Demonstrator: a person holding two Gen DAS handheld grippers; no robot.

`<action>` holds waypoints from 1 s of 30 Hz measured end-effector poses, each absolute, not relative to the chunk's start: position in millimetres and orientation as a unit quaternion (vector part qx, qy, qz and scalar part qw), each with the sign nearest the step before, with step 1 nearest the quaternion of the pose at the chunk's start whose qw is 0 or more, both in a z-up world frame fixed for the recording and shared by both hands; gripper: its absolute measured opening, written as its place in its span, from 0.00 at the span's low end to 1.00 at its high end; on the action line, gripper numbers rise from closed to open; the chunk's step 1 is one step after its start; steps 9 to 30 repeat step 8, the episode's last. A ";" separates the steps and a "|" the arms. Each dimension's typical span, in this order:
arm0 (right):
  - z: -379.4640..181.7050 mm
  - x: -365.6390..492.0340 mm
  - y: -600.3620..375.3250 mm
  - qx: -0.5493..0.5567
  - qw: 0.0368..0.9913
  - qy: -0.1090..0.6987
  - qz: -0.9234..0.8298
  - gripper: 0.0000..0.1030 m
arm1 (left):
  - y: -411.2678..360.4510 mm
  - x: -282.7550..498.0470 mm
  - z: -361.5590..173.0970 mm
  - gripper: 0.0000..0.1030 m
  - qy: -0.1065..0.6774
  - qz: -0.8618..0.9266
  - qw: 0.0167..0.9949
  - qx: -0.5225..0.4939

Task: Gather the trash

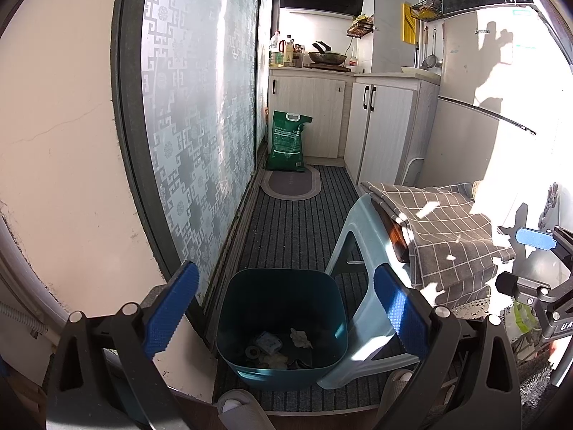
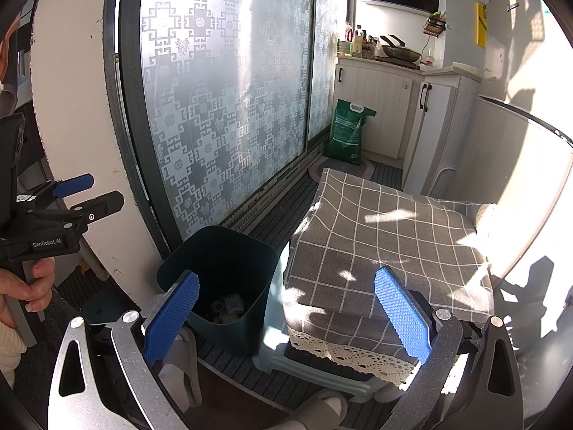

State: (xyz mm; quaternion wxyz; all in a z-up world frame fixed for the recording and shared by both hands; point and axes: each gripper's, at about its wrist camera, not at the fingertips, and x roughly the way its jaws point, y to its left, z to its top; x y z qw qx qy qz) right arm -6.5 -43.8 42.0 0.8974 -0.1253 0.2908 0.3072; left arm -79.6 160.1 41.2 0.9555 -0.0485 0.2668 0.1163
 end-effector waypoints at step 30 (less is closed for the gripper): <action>42.3 -6.8 -43.2 -0.125 0.897 0.291 0.307 0.97 | 161.1 -78.7 42.4 0.97 0.268 0.114 0.956 -0.049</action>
